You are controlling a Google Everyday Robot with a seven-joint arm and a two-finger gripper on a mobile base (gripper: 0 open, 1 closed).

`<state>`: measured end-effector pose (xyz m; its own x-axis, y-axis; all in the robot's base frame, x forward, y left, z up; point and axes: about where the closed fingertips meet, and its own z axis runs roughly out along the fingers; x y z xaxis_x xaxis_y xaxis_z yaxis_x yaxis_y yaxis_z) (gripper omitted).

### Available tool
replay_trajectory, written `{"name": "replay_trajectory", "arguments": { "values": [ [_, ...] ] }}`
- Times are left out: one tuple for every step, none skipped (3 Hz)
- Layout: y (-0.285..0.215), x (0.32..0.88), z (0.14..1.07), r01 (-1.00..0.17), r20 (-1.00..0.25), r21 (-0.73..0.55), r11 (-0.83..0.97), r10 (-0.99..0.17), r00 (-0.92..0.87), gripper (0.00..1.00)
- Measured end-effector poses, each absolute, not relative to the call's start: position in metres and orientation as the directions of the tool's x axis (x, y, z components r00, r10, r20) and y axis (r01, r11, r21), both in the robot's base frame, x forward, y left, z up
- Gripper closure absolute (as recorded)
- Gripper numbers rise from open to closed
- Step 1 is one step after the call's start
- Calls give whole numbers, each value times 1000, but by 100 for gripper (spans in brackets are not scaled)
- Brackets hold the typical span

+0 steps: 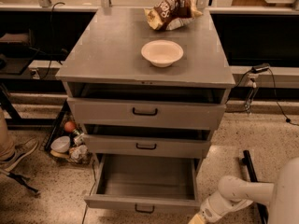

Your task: Close bottom drawer

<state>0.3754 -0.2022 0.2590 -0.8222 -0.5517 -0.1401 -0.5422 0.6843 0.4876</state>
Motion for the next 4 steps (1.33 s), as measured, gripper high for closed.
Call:
{"name": "replay_trajectory", "arguments": {
  "values": [
    [-212,381,212,-521,-162,456,722,-508,-846,73],
    [-220,406,165,-487,-226,387,783,-431,-873,100],
    [-221,433,144,-464,-289,356,811,-376,-880,100],
    [-221,434,144,-464,-290,356,811,-376,-880,100]
  ]
}}
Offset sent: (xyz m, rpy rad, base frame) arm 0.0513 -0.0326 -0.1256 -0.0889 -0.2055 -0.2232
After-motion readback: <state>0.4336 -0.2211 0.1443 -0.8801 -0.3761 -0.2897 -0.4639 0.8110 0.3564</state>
